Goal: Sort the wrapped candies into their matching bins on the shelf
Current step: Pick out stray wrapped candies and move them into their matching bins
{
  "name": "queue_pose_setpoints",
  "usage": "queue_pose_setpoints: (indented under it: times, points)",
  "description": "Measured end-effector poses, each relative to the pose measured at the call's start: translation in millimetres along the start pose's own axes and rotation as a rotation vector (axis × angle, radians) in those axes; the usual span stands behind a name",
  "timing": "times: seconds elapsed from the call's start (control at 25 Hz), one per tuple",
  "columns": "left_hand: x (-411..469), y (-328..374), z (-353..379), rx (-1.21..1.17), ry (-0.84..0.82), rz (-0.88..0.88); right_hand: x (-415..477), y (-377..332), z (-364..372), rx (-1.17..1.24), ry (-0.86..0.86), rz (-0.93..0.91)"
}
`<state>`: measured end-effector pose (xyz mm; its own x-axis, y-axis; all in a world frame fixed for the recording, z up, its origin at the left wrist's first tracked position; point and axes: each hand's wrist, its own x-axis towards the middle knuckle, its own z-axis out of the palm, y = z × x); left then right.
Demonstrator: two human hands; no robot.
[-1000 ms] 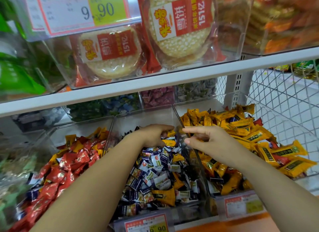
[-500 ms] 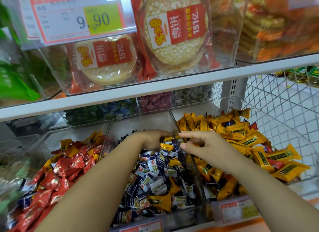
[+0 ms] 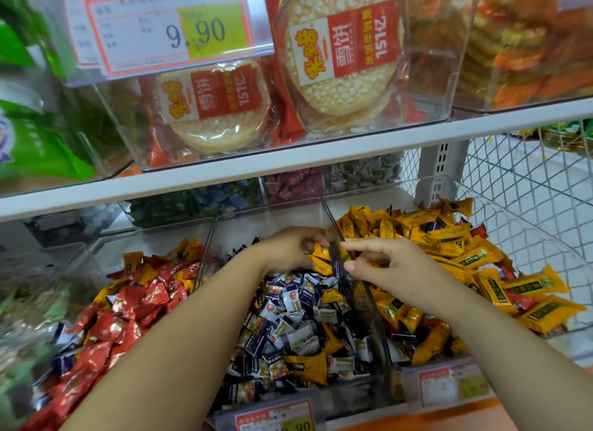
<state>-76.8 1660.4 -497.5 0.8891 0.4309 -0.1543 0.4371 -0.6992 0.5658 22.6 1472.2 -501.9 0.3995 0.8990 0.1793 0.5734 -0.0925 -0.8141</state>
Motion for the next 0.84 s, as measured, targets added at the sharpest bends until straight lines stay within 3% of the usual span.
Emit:
queue_pose_setpoints:
  times: [0.12, 0.24, 0.32, 0.52, 0.68, 0.84]
  points:
    - [-23, 11, -4, -0.018, 0.177, 0.036, -5, -1, 0, -0.039, 0.040, 0.002]
    - [-49, 31, -7, -0.142, 0.423, 0.119, -13, -5, -7, -0.109, 0.214, -0.035]
    - [-56, 49, -6, -0.162, 0.482, 0.193, -19, -7, -16, -0.113, 0.355, -0.058]
    - [-28, 90, 21, -0.117, 0.344, 0.253, -30, -1, -41, -0.048, 0.585, -0.020]
    - [-8, 101, 38, 0.116, 0.266, 0.235, -32, 10, -43, -0.073, 0.519, 0.004]
    - [-30, 98, 27, 0.084, 0.329, 0.239, -31, 6, -39, -0.095, 0.468, -0.014]
